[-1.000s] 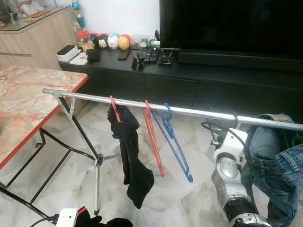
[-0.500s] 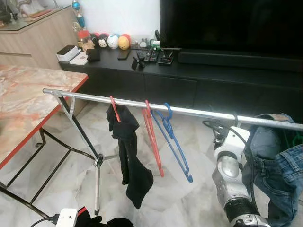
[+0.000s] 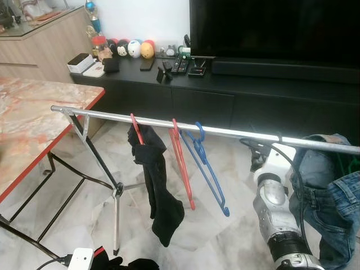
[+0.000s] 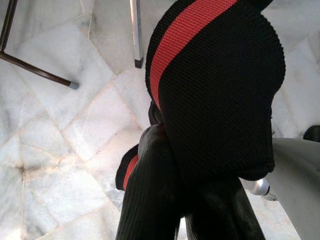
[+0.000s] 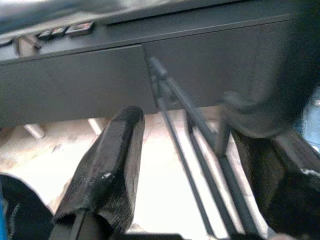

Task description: Hang hanger

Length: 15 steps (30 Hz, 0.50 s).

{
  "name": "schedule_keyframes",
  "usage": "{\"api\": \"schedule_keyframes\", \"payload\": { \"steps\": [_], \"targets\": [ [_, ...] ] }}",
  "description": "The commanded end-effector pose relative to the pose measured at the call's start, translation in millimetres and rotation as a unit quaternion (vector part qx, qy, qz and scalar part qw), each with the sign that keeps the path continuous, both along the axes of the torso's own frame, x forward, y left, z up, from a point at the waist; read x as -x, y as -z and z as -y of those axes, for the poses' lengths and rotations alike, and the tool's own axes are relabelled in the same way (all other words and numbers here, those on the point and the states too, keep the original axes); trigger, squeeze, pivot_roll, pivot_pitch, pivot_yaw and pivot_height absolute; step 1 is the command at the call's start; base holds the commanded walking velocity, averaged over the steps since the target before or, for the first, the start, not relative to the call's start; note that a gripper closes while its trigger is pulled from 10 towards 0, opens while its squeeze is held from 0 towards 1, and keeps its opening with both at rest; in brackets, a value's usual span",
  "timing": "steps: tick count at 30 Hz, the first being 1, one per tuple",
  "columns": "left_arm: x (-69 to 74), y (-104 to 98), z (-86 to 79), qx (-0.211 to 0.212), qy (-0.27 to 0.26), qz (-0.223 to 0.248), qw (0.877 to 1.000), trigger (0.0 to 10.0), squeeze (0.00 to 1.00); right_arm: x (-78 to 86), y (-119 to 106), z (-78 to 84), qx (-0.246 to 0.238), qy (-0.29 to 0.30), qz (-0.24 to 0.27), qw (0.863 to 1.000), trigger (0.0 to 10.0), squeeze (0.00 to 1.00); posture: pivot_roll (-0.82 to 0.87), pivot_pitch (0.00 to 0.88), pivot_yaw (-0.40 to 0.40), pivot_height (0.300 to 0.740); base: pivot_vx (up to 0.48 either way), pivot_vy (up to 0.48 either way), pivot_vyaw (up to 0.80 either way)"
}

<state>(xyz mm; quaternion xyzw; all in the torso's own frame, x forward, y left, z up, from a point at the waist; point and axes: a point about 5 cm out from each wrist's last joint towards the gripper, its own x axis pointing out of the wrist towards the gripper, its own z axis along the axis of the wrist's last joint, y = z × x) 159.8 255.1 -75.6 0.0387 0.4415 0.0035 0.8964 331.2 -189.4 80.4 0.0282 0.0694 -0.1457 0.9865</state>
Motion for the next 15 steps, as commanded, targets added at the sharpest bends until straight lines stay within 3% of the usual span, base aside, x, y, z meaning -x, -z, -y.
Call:
{"api": "schedule_keyframes", "payload": {
  "steps": [1, 15],
  "targets": [
    [3.6, -0.1, -5.8, -0.007, 0.002, -0.01, 1.0, 10.0, 0.0, -0.8, -4.0, -5.6, 0.001, -0.015, 0.004, 1.0, 10.0, 0.0, 0.09, 0.013, 0.122, 0.74, 0.0, 0.0, 0.0],
    [3.2, -0.4, -6.1, -0.009, 0.008, -0.011, 1.0, 10.0, 0.0, 0.4, -8.0, -10.0, 0.008, -0.053, -0.011, 0.998, 10.0, 0.0, 0.09, 0.014, 0.126, 0.74, 0.0, 0.0, 0.0]
  ]
}}
